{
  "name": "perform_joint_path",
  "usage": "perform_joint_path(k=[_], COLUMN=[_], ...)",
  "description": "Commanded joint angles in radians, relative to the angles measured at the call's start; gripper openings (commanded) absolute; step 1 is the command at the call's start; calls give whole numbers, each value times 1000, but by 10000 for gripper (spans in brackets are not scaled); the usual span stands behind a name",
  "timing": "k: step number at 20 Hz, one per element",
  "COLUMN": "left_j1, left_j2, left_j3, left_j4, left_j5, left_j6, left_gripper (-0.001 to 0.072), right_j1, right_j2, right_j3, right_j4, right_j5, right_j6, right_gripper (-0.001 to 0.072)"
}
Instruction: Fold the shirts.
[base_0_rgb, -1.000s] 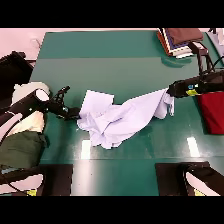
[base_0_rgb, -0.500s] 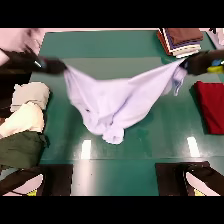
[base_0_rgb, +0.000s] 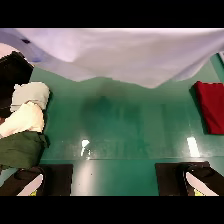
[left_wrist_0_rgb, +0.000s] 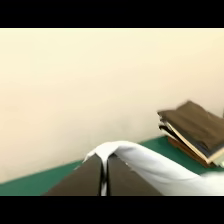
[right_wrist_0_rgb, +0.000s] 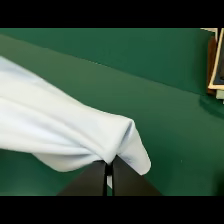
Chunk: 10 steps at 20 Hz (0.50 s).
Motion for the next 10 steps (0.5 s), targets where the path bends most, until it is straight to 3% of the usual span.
perform_joint_path(k=[1, 5, 10], left_j1=[0, 0, 0], left_j2=[-11, -182, -603], left_j3=[34, -53, -117], left_j4=[58, 128, 106], left_j5=[58, -17, -152], left_j6=[-5, -18, -69], left_gripper=[20, 21, 23], right_j1=[0, 0, 0], right_j2=[24, -47, -293], right_j3=[7, -171, -436], right_j4=[-85, -85, -82], right_j5=[90, 196, 201], right_j6=[61, 98, 74], right_gripper=[16, 16, 17])
